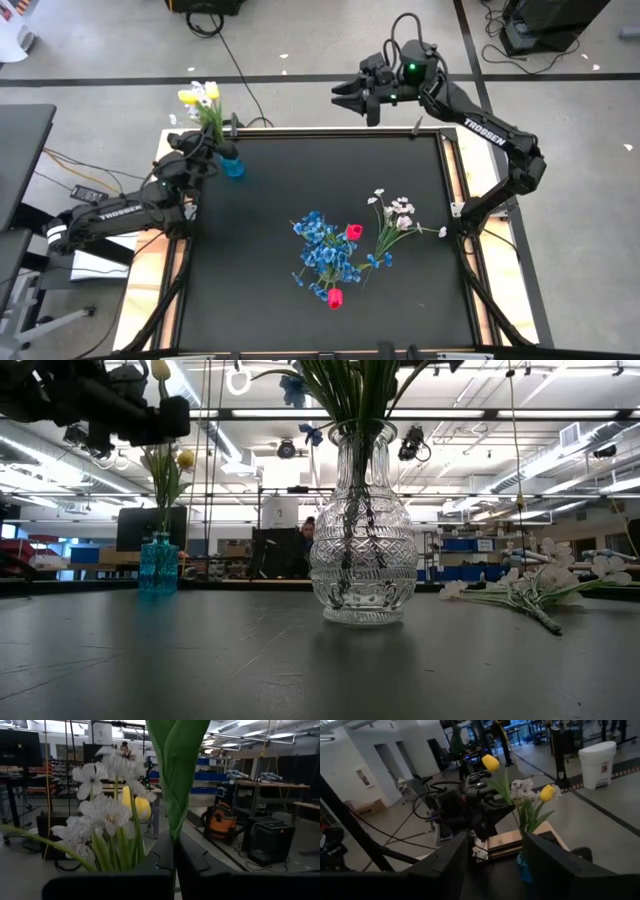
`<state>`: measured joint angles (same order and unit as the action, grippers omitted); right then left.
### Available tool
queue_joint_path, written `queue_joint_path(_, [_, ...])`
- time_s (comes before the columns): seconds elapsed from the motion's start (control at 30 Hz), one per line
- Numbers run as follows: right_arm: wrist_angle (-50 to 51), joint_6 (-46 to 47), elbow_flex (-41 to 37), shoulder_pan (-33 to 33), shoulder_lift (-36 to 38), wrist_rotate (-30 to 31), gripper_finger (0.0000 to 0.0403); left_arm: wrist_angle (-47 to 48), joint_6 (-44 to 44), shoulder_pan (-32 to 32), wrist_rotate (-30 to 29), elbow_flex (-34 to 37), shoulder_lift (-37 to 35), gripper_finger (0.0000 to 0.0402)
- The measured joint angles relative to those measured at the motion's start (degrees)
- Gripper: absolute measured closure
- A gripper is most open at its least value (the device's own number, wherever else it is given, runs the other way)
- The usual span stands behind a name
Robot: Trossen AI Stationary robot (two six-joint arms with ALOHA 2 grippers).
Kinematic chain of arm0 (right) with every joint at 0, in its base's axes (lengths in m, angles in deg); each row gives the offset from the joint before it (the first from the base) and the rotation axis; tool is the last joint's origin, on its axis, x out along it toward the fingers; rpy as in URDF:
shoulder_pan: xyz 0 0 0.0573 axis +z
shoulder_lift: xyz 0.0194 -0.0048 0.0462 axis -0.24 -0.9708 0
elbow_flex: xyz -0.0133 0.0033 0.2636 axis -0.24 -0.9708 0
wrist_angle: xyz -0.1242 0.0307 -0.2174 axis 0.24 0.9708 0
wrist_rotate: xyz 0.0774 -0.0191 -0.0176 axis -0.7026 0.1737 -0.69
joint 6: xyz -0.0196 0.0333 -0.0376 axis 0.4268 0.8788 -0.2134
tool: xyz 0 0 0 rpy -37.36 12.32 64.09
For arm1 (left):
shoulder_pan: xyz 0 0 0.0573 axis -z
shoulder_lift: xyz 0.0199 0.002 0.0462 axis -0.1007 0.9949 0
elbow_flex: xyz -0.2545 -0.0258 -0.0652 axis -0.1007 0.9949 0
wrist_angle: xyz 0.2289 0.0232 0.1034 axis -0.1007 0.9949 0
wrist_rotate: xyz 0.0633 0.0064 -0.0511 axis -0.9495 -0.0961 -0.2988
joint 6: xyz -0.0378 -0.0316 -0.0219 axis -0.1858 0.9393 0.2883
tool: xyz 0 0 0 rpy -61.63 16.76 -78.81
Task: Sort flowers into vase by color
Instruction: Put the yellow flower into the blue vase
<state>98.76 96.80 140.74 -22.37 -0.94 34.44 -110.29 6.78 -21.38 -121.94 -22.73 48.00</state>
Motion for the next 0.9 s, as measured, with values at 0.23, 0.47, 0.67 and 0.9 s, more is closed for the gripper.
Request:
queue_joint_path(0.23, [-0.04,0.0,0.0,-1.43,-0.02,0.0,0.0199,0.75,-3.75,0.0,0.32,-2.65,0.0,0.0394])
queue_joint_path(0.47, [-0.01,1.03,0.0,-1.83,-0.02,0.65,0.0199,13.27,6.37,0.0,0.5,-2.6,0.05,0.0395])
queue_joint_path(0.67, [0.0,1.01,0.0,-1.83,-0.04,1.31,0.0199,18.25,8.58,-0.08,0.47,-2.6,0.04,0.0394])
queue_joint_path(0.9, [0.0,1.37,0.0,-1.77,-0.04,1.36,0.0199,22.4,14.02,-2.19,0.26,-2.58,0.05,0.0361])
